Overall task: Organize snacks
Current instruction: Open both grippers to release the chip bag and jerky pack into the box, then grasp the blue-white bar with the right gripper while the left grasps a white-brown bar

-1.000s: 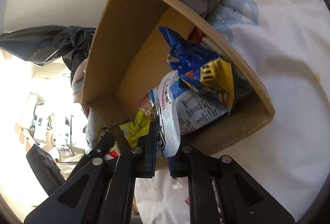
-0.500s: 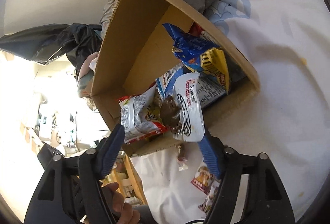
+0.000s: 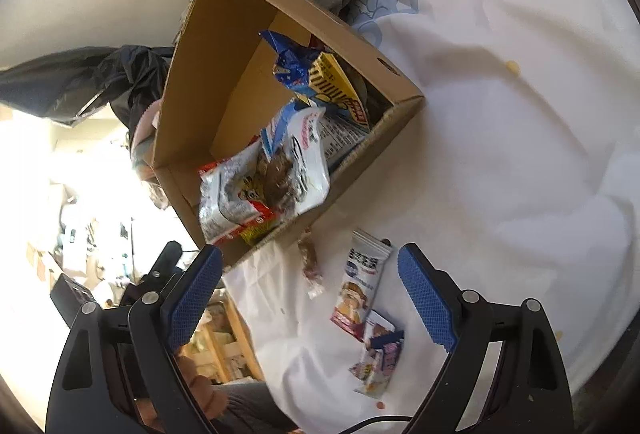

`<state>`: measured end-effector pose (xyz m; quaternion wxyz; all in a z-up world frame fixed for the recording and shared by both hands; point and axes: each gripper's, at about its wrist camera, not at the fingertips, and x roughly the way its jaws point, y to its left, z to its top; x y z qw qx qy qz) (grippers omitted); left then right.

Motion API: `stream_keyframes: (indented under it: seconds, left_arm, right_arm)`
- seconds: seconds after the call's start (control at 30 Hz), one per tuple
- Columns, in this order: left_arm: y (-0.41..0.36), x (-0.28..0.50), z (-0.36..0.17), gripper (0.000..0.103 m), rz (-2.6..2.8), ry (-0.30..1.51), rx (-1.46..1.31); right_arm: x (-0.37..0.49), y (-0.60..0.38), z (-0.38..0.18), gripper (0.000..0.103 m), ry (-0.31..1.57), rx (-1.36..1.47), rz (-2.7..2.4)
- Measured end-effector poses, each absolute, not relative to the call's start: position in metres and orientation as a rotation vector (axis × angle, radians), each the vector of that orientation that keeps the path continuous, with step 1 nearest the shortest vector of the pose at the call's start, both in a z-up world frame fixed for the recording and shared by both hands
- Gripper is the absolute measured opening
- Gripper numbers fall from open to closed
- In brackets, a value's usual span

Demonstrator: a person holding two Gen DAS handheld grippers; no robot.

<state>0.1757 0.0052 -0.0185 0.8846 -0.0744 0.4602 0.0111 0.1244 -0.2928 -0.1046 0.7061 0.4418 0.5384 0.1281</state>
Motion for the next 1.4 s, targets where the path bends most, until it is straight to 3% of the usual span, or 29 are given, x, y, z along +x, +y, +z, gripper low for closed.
stream_keyframes:
  seconds: [0.33,0.57,0.8,0.87,1.0,1.1,1.13,1.2,1.4]
  left_arm:
    - [0.024,0.142,-0.024,0.084,0.072,0.987,-0.168]
    - [0.040,0.122,-0.037,0.084,0.095,1.059,-0.285]
    - [0.042,0.116,-0.048,0.084,0.111,1.106,-0.313]
    - [0.040,0.118,-0.047,0.084,0.111,1.104,-0.304]
    - [0.035,0.119,-0.045,0.084,0.099,1.099,-0.304]
    - [0.033,0.119,-0.046,0.084,0.093,1.102,-0.296]
    - [0.032,0.119,-0.046,0.084,0.093,1.103,-0.294]
    - [0.032,0.119,-0.046,0.084,0.088,1.107,-0.293]
    - [0.033,0.118,-0.044,0.084,0.067,1.110,-0.292]
  right_arm:
    - [0.124,-0.267,-0.095,0.092,1.239,0.703,0.288]
    - [0.116,-0.254,-0.095,0.092,1.267,0.656,0.362]
    - [0.100,-0.242,-0.137,0.090,1.468,0.667,0.322]
    - [0.091,-0.233,-0.155,0.072,1.545,0.679,0.343]
    - [0.081,-0.218,-0.154,0.070,1.534,0.611,0.363]
    - [0.079,-0.211,-0.157,0.055,1.535,0.585,0.367]
    - [0.078,-0.208,-0.157,0.040,1.527,0.555,0.366]
    - [0.078,-0.199,-0.156,0.024,1.510,0.493,0.383]
    - [0.079,-0.199,-0.130,0.019,1.412,0.427,0.408]
